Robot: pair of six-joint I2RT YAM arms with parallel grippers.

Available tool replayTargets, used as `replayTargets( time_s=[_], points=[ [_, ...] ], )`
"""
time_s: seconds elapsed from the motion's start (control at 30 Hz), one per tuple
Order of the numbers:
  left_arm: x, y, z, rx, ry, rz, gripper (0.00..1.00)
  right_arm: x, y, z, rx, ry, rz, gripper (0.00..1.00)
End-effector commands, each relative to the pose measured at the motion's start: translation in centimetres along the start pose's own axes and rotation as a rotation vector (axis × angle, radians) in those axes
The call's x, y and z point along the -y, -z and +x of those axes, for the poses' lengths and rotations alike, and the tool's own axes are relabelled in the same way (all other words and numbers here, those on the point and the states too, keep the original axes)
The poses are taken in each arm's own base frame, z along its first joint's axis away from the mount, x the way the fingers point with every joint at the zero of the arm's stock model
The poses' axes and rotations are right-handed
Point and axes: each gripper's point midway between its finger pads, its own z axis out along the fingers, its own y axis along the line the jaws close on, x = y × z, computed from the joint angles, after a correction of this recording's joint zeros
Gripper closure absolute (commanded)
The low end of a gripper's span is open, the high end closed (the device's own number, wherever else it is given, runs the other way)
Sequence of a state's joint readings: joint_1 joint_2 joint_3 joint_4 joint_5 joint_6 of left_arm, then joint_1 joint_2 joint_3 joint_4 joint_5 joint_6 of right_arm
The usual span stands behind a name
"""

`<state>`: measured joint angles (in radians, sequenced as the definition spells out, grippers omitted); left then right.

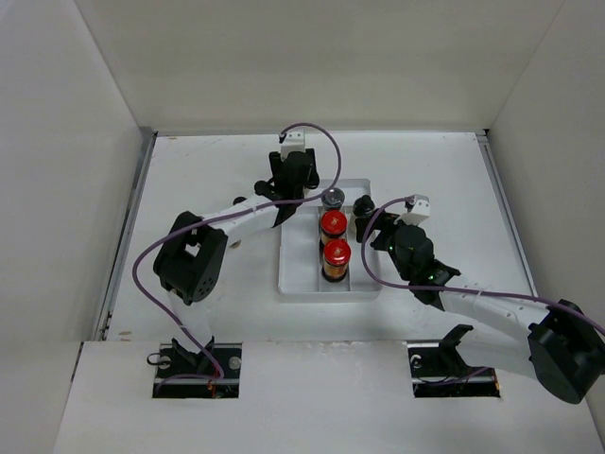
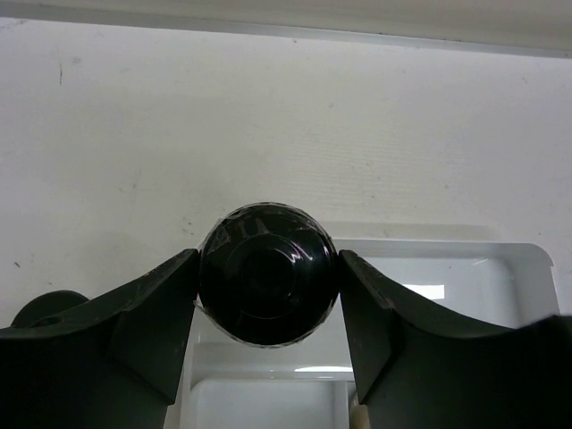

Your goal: Organize the condiment bottles

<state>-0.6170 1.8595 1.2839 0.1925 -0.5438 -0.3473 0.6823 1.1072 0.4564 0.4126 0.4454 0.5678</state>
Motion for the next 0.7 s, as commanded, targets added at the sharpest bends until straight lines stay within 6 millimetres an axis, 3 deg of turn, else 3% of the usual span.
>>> replayTargets(
  time_s=[0.0,0.27,0.67],
  points=[
    [0.8,0.3,-0.6,0.038,0.046,0.023,0.52,-1.0,-0.2,-1.2,0.047,-0.018,-0.026,0.14],
    [0.5,0.8,2.2,-0.020,0.024,0.014,0.52,-0.9,-0.3,-1.1,0.046,-0.013,-0.021,0.13],
    [-0.5,3.5,-0.1,0.015,0.011,-0.011,0.52,-1.1,-0.2,-1.3,0.050,-0.016,-0.027,0.11]
  ],
)
